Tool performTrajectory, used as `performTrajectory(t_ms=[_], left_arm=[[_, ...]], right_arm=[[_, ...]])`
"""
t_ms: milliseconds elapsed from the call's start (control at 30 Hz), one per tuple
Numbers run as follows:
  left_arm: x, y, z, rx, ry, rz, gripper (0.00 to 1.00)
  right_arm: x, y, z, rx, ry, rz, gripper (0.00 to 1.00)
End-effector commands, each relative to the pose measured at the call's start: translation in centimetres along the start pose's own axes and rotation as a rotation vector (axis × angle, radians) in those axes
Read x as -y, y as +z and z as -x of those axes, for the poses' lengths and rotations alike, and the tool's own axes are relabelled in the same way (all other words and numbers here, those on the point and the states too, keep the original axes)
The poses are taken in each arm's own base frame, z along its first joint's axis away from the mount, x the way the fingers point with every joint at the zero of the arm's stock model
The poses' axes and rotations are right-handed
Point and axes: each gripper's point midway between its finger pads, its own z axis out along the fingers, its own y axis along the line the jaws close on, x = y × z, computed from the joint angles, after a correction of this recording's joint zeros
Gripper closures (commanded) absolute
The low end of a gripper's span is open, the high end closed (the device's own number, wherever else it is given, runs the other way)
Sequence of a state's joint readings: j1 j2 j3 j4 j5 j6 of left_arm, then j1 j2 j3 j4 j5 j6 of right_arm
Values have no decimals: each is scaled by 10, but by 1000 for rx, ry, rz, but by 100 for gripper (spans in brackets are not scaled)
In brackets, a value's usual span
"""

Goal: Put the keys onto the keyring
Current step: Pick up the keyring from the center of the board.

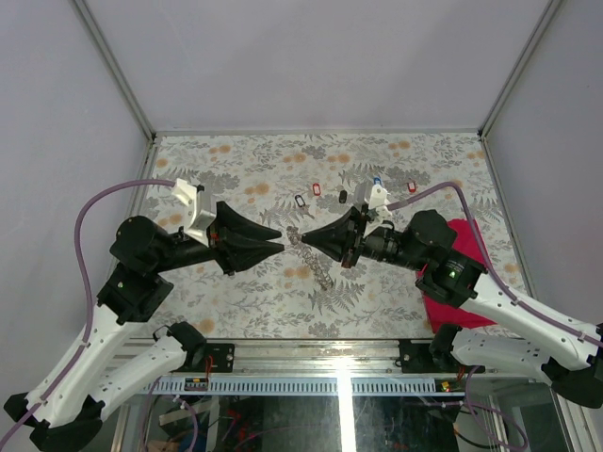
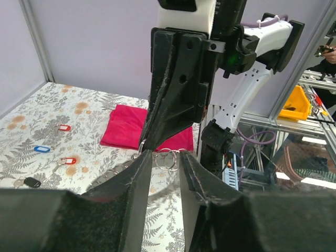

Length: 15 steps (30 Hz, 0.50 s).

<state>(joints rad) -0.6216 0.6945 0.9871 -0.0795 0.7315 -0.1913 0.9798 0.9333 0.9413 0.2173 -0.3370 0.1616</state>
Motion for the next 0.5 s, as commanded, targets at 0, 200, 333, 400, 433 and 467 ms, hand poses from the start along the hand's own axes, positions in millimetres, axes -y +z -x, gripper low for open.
performTrajectory(t_ms=[0,200,333,400,433,467], left_arm=[[14,-1,18,42,39,-60,73],[-12,-2,9,37,2,87,72],[-24,-2,1,10,-22,142,68],[-25,-2,-1,3,-25,142,64],[-25,-2,-2,1,-27,146,62],[-25,-3,-3,0,-27,149,60]], right_arm=[[5,-3,54,146,17,-64,100],[77,-7,5,-169,97,-467,100],[58,6,-2,-202,95,-340,100],[75,-7,-3,-156,82,-441,100],[68,-7,3,-121,77,-404,100],[61,-5,7,-99,77,-361,100]])
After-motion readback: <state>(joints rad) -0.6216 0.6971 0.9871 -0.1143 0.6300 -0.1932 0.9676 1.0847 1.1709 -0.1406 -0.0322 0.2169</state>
